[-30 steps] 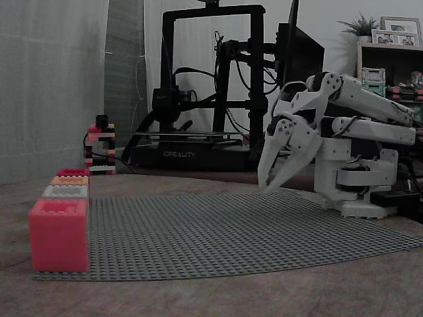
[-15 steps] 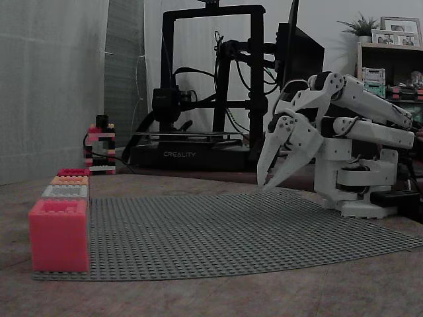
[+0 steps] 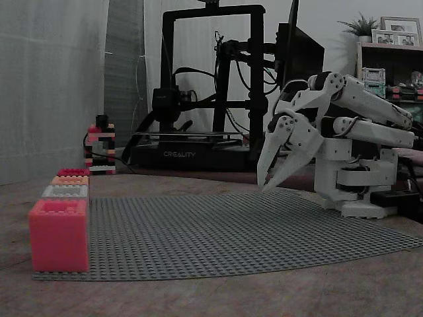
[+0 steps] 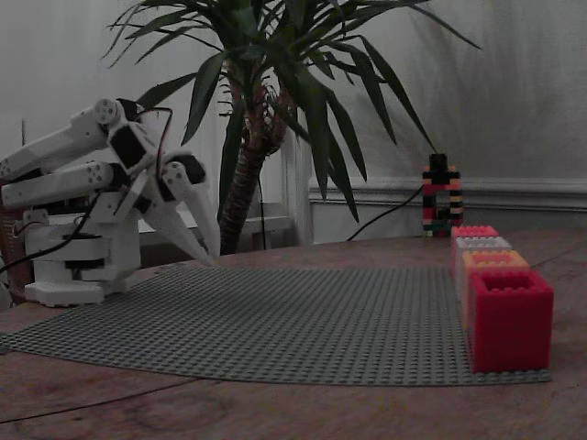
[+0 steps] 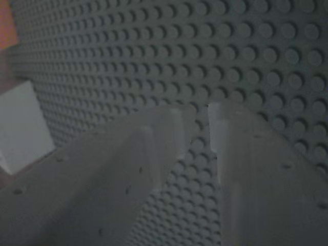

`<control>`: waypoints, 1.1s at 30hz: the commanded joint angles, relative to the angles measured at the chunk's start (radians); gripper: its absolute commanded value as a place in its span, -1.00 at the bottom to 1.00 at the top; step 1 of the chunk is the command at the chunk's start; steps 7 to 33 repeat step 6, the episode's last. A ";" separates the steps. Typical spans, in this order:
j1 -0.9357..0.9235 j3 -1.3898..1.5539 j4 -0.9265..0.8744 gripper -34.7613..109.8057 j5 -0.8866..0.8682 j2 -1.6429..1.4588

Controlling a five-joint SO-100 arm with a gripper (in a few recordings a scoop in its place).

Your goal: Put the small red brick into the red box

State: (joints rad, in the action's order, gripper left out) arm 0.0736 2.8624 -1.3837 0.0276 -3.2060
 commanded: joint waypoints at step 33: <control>0.017 -0.003 -0.021 -0.52 -0.003 -0.014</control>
